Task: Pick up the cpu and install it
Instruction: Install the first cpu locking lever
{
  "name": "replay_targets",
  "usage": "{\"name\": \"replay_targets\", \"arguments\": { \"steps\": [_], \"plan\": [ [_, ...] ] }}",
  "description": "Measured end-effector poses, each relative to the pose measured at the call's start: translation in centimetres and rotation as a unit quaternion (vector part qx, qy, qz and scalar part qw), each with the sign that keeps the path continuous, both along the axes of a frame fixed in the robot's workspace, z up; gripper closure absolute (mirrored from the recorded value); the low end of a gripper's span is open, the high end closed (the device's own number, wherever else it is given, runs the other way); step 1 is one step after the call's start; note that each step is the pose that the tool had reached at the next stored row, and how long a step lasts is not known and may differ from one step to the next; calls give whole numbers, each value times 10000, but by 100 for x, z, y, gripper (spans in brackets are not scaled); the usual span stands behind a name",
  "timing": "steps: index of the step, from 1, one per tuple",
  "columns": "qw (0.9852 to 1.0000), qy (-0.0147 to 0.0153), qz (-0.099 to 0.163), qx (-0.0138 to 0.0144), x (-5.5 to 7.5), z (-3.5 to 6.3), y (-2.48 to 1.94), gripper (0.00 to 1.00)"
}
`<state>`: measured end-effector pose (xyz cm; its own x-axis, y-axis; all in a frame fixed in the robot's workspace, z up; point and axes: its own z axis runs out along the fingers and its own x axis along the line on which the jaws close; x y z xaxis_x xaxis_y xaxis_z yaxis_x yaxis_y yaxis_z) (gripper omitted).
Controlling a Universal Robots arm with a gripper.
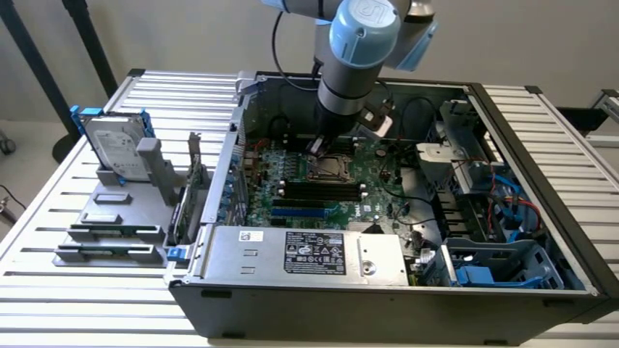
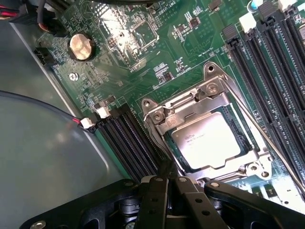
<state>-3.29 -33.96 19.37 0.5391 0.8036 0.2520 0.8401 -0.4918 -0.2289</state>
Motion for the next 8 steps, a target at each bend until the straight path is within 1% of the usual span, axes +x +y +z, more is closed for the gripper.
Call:
{"name": "replay_targets", "arguments": {
  "steps": [8],
  "plan": [
    [10000, 0, 0, -2, 45, -1, 0, 89]
  ]
}}
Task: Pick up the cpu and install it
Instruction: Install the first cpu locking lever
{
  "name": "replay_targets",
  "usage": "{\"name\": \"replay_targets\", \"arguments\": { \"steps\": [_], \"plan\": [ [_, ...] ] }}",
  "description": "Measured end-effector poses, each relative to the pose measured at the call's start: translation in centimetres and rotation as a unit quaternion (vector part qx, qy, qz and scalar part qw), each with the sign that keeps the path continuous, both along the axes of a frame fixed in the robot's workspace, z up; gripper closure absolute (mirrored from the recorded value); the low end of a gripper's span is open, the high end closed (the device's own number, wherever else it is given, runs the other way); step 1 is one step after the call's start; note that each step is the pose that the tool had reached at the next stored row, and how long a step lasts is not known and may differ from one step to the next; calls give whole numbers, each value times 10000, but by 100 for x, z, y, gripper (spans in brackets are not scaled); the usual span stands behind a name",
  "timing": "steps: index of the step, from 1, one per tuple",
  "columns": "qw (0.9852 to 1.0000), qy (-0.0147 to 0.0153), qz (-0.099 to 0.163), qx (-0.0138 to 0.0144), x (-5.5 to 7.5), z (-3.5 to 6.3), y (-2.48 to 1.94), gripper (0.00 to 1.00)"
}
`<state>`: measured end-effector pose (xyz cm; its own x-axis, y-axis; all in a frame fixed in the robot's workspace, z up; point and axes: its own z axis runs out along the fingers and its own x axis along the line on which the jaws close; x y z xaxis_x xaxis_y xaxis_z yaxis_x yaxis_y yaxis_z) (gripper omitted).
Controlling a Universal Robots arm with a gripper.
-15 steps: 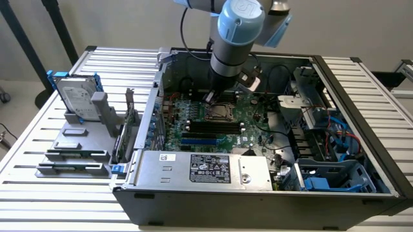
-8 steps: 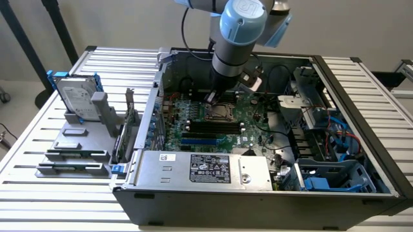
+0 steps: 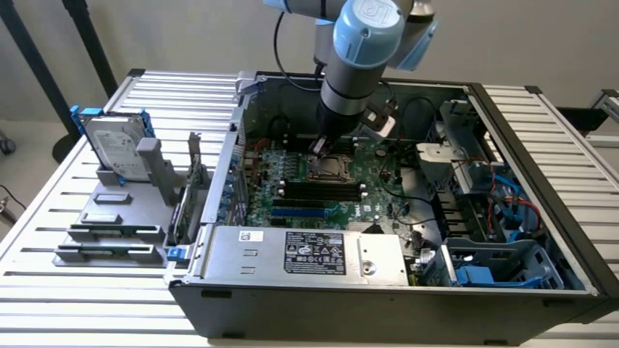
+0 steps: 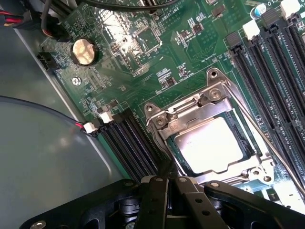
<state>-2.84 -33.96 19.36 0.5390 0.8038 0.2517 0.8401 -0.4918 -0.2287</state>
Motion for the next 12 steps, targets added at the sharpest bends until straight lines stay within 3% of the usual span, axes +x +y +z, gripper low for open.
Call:
{"name": "replay_targets", "arguments": {
  "steps": [12],
  "plan": [
    [10000, 0, 3, 1, 100, -3, 0, 89]
  ]
}}
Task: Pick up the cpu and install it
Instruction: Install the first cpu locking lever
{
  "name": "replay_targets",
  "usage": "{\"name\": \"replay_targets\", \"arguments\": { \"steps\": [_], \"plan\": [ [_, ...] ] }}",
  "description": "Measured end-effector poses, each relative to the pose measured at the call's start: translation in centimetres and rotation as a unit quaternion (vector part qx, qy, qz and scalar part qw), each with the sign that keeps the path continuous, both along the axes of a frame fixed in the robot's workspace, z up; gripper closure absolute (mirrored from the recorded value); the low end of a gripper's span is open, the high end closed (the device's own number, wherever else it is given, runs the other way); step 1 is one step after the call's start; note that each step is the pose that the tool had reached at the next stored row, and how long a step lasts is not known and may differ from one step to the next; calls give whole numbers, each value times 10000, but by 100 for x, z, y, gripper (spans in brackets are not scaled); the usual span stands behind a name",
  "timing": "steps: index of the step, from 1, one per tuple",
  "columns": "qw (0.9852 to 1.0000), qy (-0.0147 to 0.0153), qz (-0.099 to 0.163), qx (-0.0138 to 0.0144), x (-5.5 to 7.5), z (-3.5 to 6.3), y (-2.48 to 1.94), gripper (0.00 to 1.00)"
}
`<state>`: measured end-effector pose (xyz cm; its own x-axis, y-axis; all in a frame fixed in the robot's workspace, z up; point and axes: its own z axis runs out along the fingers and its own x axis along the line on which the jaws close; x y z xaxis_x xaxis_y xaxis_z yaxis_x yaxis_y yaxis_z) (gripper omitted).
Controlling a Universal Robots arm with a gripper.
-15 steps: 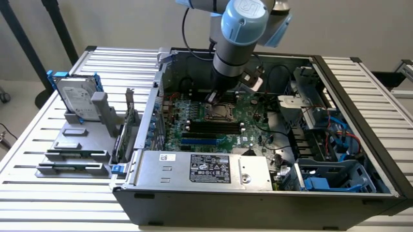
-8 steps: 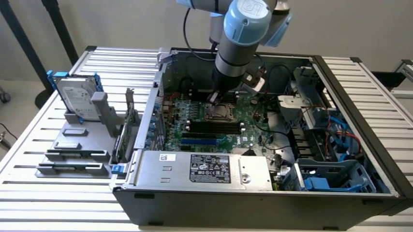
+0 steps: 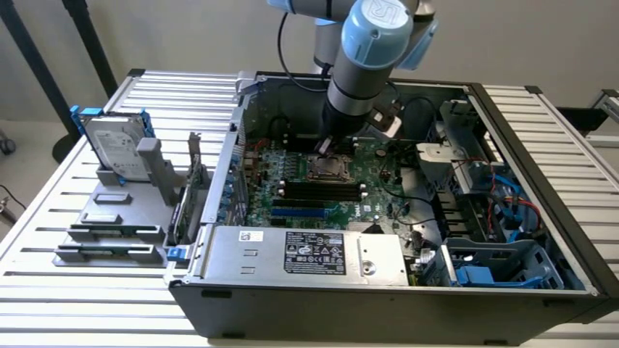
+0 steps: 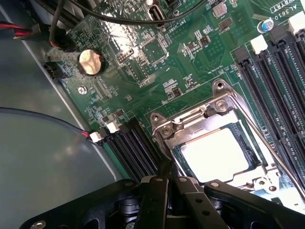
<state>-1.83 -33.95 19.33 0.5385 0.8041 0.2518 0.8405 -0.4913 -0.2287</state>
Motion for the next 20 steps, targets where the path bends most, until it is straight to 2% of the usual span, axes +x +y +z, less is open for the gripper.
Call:
{"name": "replay_targets", "arguments": {
  "steps": [10, 20],
  "plan": [
    [10000, 0, 4, 0, 85, -2, 0, 89],
    [10000, 0, 17, -1, 116, -2, -1, 89]
  ]
}}
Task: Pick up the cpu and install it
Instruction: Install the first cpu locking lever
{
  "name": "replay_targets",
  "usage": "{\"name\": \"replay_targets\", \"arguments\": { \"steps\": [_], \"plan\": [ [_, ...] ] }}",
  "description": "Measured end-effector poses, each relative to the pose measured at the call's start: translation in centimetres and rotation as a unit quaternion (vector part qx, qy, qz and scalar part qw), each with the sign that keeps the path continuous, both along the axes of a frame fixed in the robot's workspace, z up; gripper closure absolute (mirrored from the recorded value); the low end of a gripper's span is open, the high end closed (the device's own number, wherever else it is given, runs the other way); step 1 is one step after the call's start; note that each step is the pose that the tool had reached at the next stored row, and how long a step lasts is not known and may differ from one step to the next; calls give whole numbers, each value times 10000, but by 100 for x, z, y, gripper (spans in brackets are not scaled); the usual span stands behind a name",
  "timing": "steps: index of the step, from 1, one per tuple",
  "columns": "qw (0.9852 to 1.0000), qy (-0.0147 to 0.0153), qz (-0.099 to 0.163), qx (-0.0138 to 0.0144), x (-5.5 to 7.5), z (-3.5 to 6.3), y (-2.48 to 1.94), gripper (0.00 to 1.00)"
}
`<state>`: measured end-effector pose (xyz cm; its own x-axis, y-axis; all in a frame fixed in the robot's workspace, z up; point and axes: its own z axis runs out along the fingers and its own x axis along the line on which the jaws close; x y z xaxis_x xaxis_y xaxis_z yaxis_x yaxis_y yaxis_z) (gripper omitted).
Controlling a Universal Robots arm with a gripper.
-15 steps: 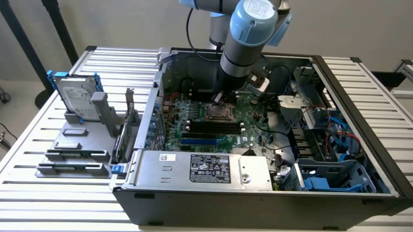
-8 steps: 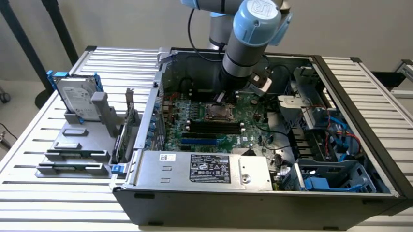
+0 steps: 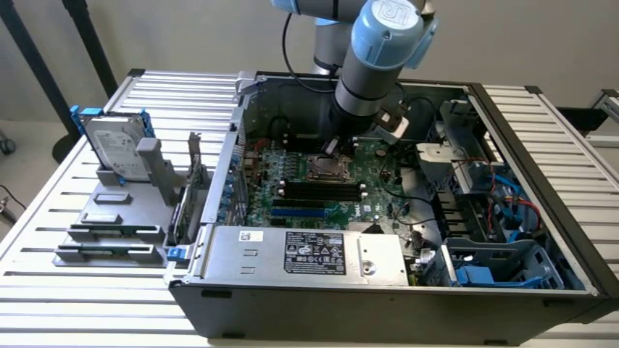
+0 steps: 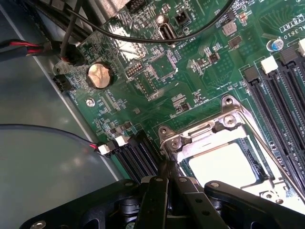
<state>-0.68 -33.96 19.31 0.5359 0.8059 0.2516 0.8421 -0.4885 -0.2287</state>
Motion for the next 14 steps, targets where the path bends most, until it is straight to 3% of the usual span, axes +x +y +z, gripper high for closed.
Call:
{"name": "replay_targets", "arguments": {
  "steps": [4, 10, 14],
  "plan": [
    [10000, -1, 17, 12, 7, -4, 1, 89],
    [10000, 8, 33, 64, 15, 1, 0, 89],
    [10000, 34, 35, 61, 15, 45, -13, 89]
  ]
}}
